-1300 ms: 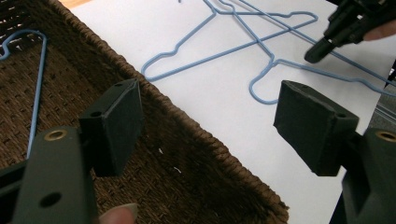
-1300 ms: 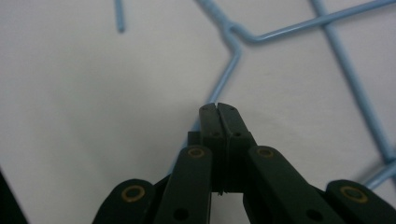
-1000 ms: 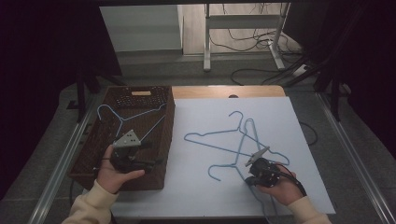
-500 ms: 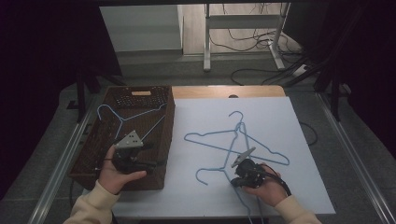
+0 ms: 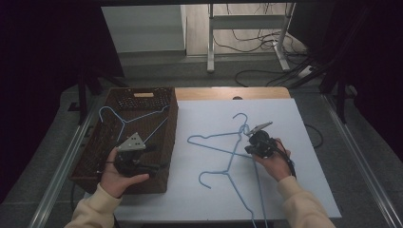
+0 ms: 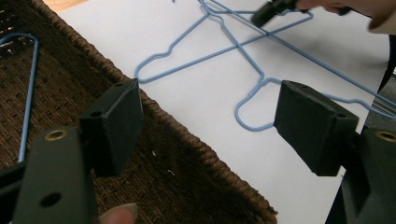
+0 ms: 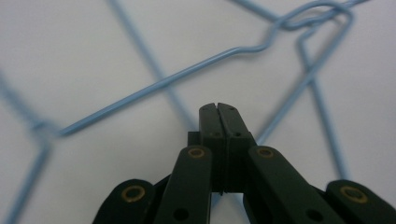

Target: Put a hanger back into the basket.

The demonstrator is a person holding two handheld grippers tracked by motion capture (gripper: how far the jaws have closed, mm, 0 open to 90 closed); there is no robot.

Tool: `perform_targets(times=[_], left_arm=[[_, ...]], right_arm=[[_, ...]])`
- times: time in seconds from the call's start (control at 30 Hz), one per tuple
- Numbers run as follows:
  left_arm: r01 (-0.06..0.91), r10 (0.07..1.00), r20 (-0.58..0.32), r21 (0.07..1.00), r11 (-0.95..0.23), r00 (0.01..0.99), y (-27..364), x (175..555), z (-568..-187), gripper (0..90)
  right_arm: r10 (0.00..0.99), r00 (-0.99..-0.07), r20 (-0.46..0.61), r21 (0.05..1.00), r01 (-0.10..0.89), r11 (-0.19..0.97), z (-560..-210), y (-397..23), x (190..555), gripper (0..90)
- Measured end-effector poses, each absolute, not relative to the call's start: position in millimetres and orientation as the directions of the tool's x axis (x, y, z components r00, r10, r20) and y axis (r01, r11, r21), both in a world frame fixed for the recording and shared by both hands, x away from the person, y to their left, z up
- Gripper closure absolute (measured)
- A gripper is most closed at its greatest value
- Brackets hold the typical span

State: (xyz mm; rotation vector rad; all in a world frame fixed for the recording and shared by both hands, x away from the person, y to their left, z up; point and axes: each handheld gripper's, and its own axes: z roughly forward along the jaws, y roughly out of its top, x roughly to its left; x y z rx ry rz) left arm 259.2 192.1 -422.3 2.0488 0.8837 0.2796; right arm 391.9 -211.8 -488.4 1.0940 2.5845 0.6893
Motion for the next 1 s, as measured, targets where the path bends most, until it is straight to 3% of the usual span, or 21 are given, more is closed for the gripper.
perform_targets(times=[0.17, 0.47, 1.0], left_arm=[[0.491, 0.681, -0.124, 0.785, -0.377, 0.721, 193, 260, -424, 23.6], [0.49, 0.68, -0.122, 0.784, -0.381, 0.723, 192, 259, -425, 23.6], [0.492, 0.678, -0.121, 0.78, -0.387, 0.725, 190, 260, -427, 23.6]], right_arm=[[0.741, -0.668, -0.071, 0.478, 0.629, 0.613, -497, -210, 411, 89.7], [0.789, -0.599, -0.135, 0.444, 0.676, 0.589, -497, -226, 410, 89.8], [0.832, -0.541, -0.127, 0.417, 0.732, 0.539, -496, -256, 404, 89.7]])
